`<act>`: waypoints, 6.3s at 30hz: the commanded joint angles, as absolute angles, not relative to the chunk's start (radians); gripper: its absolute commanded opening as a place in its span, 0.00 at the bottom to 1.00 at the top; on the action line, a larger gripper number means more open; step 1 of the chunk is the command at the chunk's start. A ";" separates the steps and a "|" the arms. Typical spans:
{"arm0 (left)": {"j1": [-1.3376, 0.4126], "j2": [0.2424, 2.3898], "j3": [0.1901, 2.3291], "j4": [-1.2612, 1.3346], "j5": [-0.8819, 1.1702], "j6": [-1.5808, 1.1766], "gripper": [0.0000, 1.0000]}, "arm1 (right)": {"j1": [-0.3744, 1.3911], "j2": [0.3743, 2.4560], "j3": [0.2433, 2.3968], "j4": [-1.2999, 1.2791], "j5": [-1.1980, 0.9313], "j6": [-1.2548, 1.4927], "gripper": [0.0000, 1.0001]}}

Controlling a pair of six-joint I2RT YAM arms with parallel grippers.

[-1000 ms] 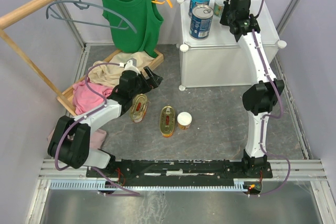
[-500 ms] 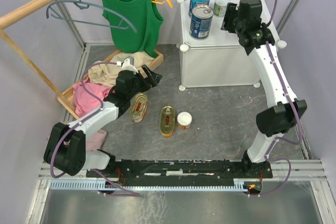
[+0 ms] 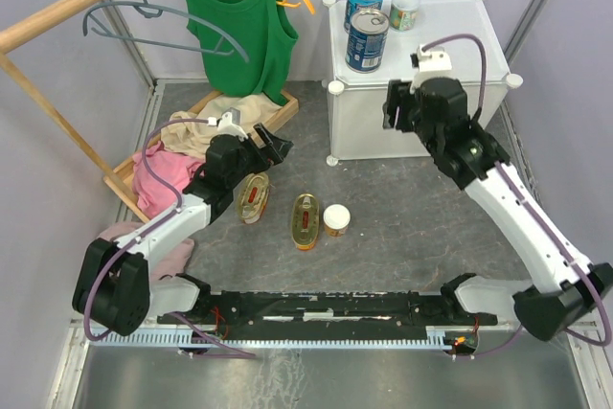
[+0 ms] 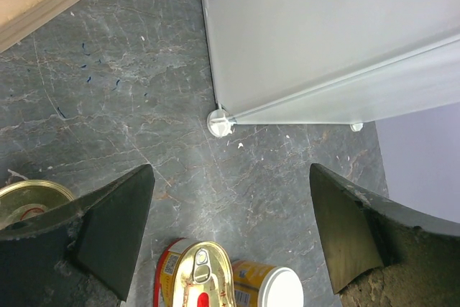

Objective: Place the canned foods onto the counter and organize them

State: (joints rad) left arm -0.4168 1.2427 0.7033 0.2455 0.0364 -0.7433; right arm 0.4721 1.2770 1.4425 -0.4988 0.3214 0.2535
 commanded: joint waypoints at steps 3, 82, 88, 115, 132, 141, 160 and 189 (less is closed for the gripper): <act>-0.420 1.216 0.686 0.282 0.052 -0.768 0.95 | 0.554 1.112 1.210 -0.444 0.358 0.281 0.72; -0.419 1.341 0.663 0.351 0.046 -0.760 0.95 | 1.022 1.447 0.818 -0.211 0.368 0.495 0.97; -0.420 1.344 0.661 0.354 0.046 -0.760 0.95 | 1.021 1.467 0.813 -0.201 0.371 0.493 0.95; -0.420 1.334 0.646 0.354 0.040 -0.764 0.95 | 1.014 1.460 0.798 -0.179 0.378 0.473 0.39; -0.419 1.293 0.685 0.281 0.032 -0.761 0.94 | 1.014 1.371 0.827 -0.235 0.448 0.390 0.20; -0.434 1.159 0.715 0.101 0.034 -0.823 0.94 | 1.014 1.425 0.920 -0.256 0.378 0.397 0.16; -0.517 1.190 0.820 0.016 0.017 -0.758 0.94 | 1.015 1.461 1.005 -0.328 0.424 0.393 0.11; -0.658 1.217 0.884 -0.059 -0.159 -0.758 0.97 | 1.014 1.245 0.921 -0.391 0.421 0.395 0.06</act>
